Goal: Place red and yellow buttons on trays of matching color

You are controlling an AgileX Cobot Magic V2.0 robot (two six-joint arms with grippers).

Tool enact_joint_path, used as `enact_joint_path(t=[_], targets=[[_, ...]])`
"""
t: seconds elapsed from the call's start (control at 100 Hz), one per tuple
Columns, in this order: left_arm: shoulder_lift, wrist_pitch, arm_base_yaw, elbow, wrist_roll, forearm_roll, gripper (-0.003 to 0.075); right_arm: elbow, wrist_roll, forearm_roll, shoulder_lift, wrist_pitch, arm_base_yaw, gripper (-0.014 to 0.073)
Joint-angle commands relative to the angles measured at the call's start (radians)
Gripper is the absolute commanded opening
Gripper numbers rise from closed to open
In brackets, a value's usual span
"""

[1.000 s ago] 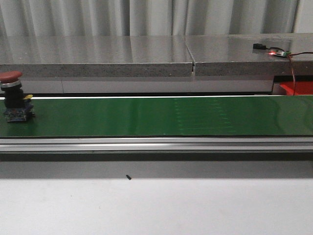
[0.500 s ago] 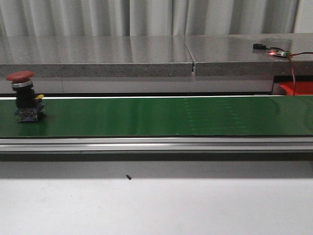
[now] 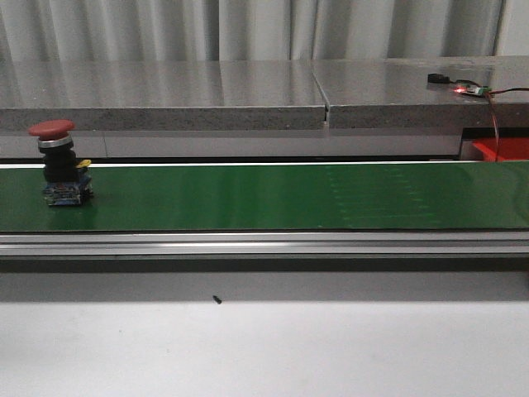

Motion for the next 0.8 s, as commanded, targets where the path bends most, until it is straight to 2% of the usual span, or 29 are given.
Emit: enact_joint_path(t=[0.0,0.2,0.39,0.79], targets=[[-0.087,-0.084,-0.041,0.038,0.01,-0.009,-0.0019,-0.022,-0.009,-0.002,0.006,-0.067,-0.004,-0.0116],[-0.228,-0.168,-0.114,0.198,0.01,-0.009,-0.0019,-0.022,-0.009,-0.002,0.006,-0.067,-0.004,-0.0116],[-0.358,-0.207,-0.124,0.316,0.01,-0.011,-0.0019,-0.022,-0.009,-0.002,0.006,-0.067,-0.004,-0.0116],[-0.657,-0.16,-0.124,0.435,0.01,-0.047,-0.0019,-0.022,-0.009,-0.03,0.006,-0.067,-0.004,-0.0116]])
